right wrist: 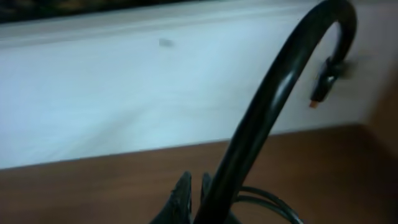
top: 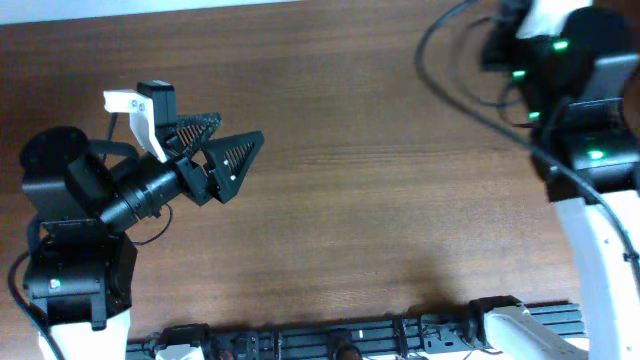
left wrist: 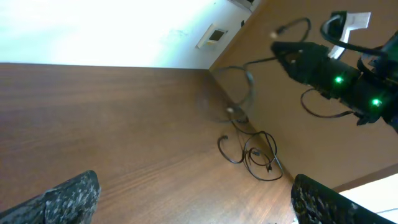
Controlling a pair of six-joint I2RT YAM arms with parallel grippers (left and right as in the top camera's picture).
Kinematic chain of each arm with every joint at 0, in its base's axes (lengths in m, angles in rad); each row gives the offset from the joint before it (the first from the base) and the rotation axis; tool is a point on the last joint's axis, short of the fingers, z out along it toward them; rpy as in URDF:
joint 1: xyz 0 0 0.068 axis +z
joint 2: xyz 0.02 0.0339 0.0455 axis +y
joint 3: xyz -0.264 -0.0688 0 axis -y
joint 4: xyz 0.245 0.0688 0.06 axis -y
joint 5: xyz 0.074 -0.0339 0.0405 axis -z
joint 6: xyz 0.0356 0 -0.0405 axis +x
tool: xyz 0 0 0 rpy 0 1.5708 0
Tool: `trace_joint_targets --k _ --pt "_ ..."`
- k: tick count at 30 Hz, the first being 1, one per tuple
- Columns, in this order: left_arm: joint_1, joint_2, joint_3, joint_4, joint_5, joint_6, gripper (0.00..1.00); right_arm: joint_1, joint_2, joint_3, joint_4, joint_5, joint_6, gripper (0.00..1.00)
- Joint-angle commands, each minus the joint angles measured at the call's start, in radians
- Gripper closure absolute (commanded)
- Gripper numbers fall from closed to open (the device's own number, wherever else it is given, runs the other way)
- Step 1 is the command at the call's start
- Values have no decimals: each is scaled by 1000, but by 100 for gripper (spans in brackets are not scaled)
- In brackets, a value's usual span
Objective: Untangle cables
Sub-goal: 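Carry the lifted cable up and right with the right gripper, then lower the cable onto the right-side pile and open the right gripper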
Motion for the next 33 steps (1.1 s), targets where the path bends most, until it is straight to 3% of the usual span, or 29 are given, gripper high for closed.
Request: trace_joint_targets --k 1,4,14,24,33 --pt "1 -8 10 2 12 -7 1 -166 -14 26 -44 49 -85 96" --pt "1 -8 10 1 12 -7 1 -307 -8 26 -61 57 -141 96" --pt "1 -6 9 -58 14 -2 1 -466 111 25 -41 121 -149 96" --pt "1 -6 9 -57 11 -2 1 -748 216 26 -37 116 -149 96" --pt "1 -6 9 -58 22 -3 1 -856 346 26 -8 118 -148 96"
